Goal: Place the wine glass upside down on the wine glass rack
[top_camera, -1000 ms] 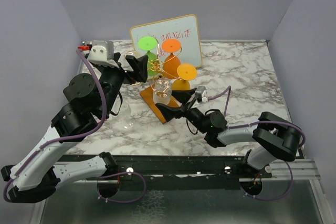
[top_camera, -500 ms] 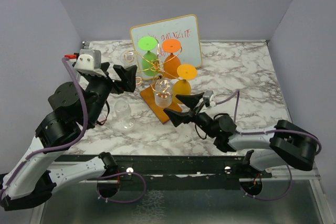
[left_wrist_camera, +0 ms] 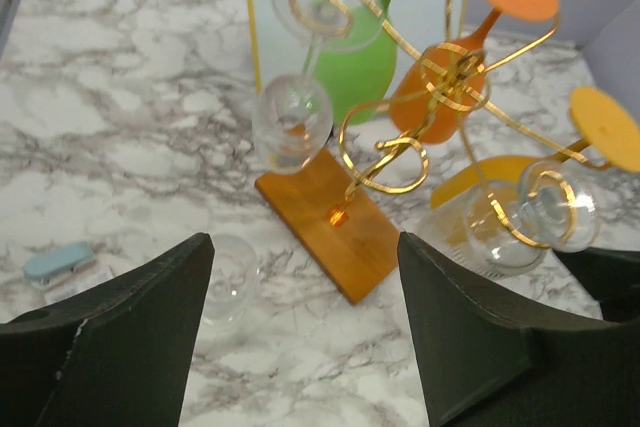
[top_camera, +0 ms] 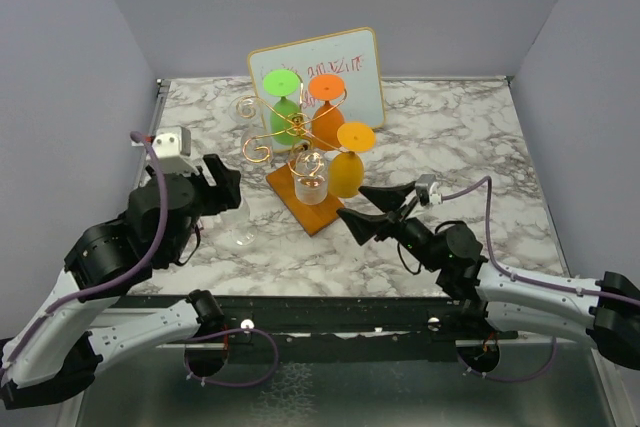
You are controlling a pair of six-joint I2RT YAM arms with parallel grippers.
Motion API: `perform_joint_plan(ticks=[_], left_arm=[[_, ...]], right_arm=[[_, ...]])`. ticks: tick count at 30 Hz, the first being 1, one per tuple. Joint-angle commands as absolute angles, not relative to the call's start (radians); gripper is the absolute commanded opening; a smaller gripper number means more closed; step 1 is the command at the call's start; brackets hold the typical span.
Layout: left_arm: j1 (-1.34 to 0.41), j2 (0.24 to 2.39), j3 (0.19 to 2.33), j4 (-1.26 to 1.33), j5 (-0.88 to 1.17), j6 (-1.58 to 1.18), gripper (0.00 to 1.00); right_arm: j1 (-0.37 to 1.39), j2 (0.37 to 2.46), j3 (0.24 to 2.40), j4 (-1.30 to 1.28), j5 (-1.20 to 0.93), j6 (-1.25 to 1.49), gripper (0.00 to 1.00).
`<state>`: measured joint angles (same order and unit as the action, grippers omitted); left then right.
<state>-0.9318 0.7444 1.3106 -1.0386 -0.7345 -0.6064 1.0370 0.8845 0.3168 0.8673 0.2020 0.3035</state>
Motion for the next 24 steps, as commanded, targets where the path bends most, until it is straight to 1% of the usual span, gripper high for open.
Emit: perform_joint_plan(ticks=[1, 3, 4, 8, 13, 16, 20, 22, 24], left_arm=[[-0.937, 0.763, 1.242, -1.211, -0.803, -0.848, 0.60], [-0.937, 0.767, 1.198, -1.220, -0.818, -0.886, 0.60], [-0.937, 0.768, 1.172, -1.219, -0.825, -0.899, 0.60], [-0.937, 0.784, 1.099, -1.208, -0.852, -0.910, 0.61], [-0.936, 0.802, 1.051, -1.152, -0.872, -0.894, 0.72], [-0.916, 0.823, 1.021, -1.087, -0.856, -0.841, 0.73], [-0.803, 0.851, 0.993, -0.981, -0.760, -0.731, 0.70], [-0.711, 0.859, 0.988, -0.931, -0.686, -0.662, 0.69], [-0.609, 0.876, 0.983, -0.903, -0.604, -0.608, 0.65]], right_arm=[[1.040, 0.826, 0.358, 0.638, 0.324, 0.349, 0.75], [1.040, 0.821, 0.398, 0.559, 0.358, 0.371, 0.67], [1.040, 0.821, 0.417, 0.526, 0.370, 0.378, 0.67], [1.040, 0.818, 0.443, 0.486, 0.379, 0.376, 0.65], [1.040, 0.823, 0.445, 0.489, 0.367, 0.382, 0.66], [1.040, 0.830, 0.454, 0.486, 0.361, 0.383, 0.66], [1.040, 0.838, 0.467, 0.472, 0.356, 0.373, 0.65], [1.040, 0.831, 0.466, 0.473, 0.353, 0.363, 0.64], [1.040, 0.816, 0.454, 0.494, 0.350, 0.350, 0.63]])
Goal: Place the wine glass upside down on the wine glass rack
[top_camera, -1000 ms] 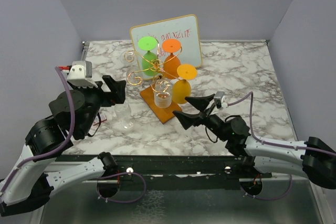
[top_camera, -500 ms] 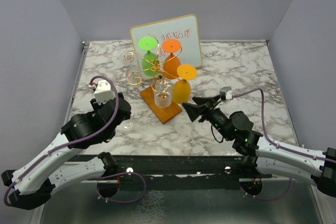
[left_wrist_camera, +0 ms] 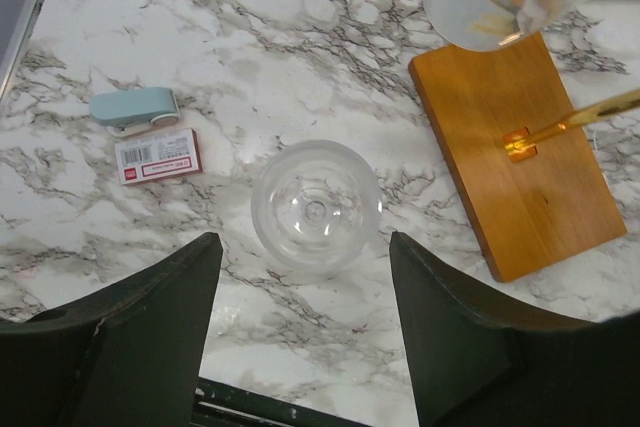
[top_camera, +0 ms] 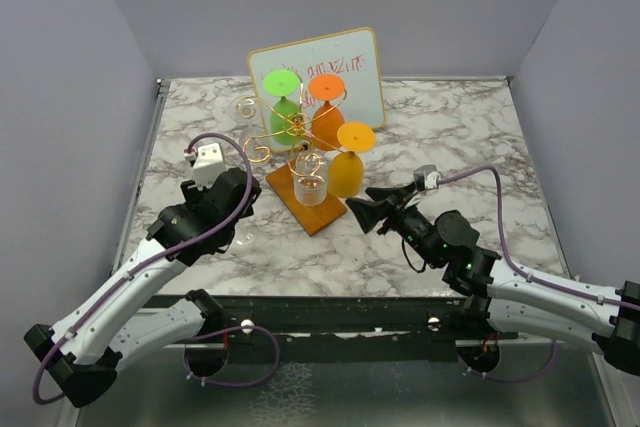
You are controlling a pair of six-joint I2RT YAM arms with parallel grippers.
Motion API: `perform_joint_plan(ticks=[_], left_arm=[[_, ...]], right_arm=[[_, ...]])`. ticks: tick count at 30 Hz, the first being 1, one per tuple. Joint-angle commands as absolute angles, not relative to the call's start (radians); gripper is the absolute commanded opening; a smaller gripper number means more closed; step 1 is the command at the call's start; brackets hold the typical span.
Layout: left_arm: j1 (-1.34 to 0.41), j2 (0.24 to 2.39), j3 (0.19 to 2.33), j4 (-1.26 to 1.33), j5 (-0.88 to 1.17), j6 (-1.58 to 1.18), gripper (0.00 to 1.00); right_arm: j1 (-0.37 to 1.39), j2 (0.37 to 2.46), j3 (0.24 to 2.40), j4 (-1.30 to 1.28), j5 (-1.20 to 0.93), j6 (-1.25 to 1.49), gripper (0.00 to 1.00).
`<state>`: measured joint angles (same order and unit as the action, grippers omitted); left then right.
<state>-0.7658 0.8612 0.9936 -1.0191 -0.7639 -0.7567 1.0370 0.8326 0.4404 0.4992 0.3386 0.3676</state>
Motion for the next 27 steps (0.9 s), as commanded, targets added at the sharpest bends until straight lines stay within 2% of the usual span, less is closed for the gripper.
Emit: perform_joint_plan(ticks=[1, 5, 9, 14, 21, 23, 27], left_arm=[[-0.566, 0.886, 0.983, -0.892, -0.566, -0.586, 0.63], [-0.442, 0.912, 0.980, -0.863, -0.443, -0.539, 0.54], [-0.405, 0.926, 0.982, -0.865, -0.406, -0.537, 0.46], [-0.375, 0.955, 0.977, -0.875, -0.377, -0.555, 0.43], [-0.325, 0.991, 0.955, -0.876, -0.313, -0.569, 0.33], [-0.317, 0.991, 0.953, -0.875, -0.298, -0.566, 0.26], [-0.313, 0.993, 0.956, -0.877, -0.271, -0.551, 0.03]], right_arm=[[1.040, 0.807, 0.448, 0.503, 0.346, 0.344, 0.61], [1.040, 0.784, 0.439, 0.507, 0.350, 0.337, 0.58], [1.040, 0.776, 0.441, 0.494, 0.354, 0.337, 0.56], [1.040, 0.768, 0.446, 0.482, 0.354, 0.341, 0.56], [1.040, 0.751, 0.445, 0.476, 0.363, 0.337, 0.56], [1.040, 0.744, 0.444, 0.472, 0.365, 0.339, 0.55], [1.040, 0.736, 0.450, 0.459, 0.370, 0.343, 0.56]])
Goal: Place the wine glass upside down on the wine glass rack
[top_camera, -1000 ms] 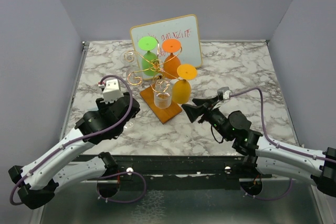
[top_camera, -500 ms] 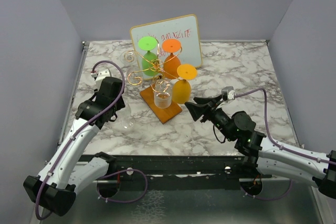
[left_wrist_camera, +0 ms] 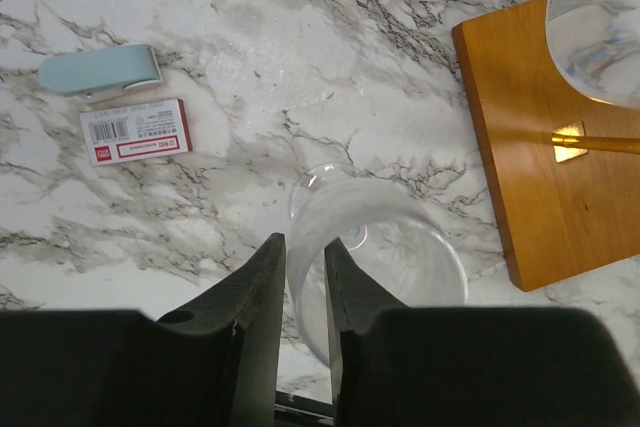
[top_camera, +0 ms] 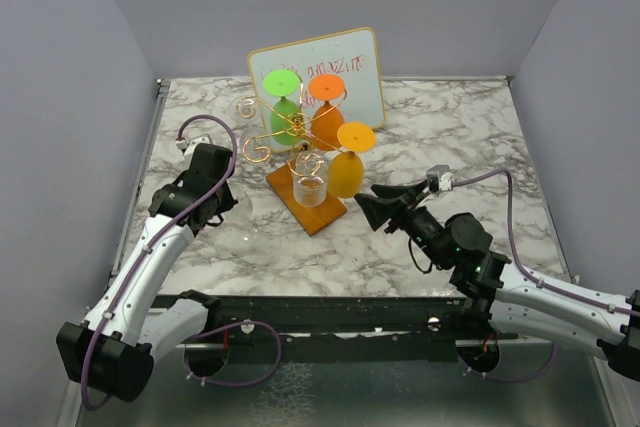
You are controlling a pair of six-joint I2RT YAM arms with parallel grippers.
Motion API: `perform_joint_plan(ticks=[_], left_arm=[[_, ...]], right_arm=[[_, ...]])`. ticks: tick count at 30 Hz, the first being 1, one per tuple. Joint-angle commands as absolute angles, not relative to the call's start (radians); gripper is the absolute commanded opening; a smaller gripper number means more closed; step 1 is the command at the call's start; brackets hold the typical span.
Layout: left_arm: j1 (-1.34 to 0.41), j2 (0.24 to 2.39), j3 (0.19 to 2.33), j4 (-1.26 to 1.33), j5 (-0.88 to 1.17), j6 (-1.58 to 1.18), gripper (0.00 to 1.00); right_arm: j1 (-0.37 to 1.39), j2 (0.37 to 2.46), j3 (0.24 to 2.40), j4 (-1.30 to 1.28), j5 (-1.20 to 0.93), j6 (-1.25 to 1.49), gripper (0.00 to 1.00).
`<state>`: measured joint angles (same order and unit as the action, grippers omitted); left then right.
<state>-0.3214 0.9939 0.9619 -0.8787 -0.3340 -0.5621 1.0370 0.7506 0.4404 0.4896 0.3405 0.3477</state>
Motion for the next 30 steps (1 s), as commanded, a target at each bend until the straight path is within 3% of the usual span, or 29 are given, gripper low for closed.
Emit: perform_joint_plan(ticks=[1, 14, 20, 30], left_arm=[[-0.313, 0.990, 0.959, -0.880, -0.272, -0.550, 0.00], [-0.313, 0.905, 1.180, -1.063, -0.470, -0.524, 0.00], [-0.313, 0.895, 1.431, -1.115, -0.536, -0.474, 0.00], [-0.314, 0.949, 1.843, -1.130, -0.467, -0.426, 0.00]], right_arm=[[1.040, 0.736, 0.455, 0.451, 0.376, 0.346, 0.55], [1.040, 0.757, 0.633, 0.231, 0.439, 0.493, 0.72], [1.040, 0.752, 0.729, 0.169, 0.444, 0.570, 0.75], [1.040, 0.910, 0.997, 0.095, 0.252, 0.622, 0.79]])
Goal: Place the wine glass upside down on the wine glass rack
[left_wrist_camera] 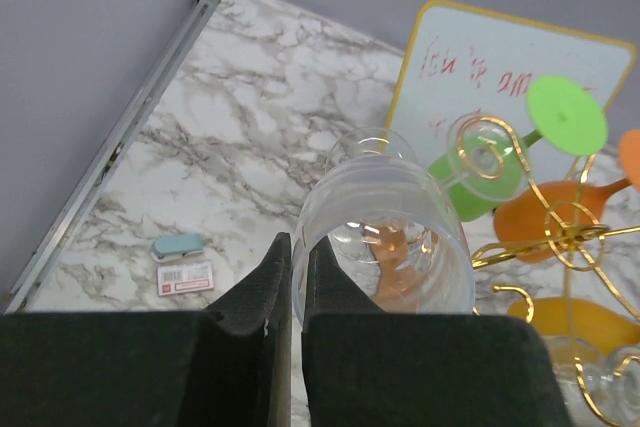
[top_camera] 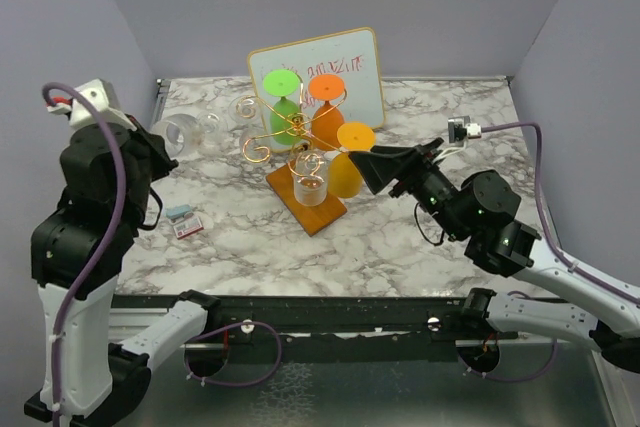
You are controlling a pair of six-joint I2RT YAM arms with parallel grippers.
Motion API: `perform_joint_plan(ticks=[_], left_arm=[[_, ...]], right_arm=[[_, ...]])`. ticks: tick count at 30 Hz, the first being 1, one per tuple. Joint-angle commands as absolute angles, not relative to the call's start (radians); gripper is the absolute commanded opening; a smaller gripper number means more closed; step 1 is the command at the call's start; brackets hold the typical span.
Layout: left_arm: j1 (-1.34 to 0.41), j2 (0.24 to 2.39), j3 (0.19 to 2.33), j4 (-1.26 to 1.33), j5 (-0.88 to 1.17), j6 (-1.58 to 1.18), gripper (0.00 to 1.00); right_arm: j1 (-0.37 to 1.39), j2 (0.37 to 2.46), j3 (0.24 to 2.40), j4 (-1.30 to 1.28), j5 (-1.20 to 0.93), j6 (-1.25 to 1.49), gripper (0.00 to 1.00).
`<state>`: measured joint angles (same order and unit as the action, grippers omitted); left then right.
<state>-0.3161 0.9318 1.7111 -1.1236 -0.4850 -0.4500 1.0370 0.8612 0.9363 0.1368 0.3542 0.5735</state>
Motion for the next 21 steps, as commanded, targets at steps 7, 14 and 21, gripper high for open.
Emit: perform_joint_plan(ticks=[7, 14, 21], left_arm=[[-0.315, 0.987, 2.020, -1.096, -0.368, -0.449, 0.00], [-0.321, 0.998, 2.022, -0.969, -0.106, -0.505, 0.00], [-0.321, 1.070, 1.968, -0.761, 0.114, -0.562, 0.00]], right_arm=[[1.040, 0.995, 1.094, 0.142, 0.220, 0.667, 0.79], [1.040, 1.032, 1.097, 0.241, 0.234, 0.791, 0.79], [1.040, 1.013, 1.066, 0.316, 0.326, 0.952, 0.78]])
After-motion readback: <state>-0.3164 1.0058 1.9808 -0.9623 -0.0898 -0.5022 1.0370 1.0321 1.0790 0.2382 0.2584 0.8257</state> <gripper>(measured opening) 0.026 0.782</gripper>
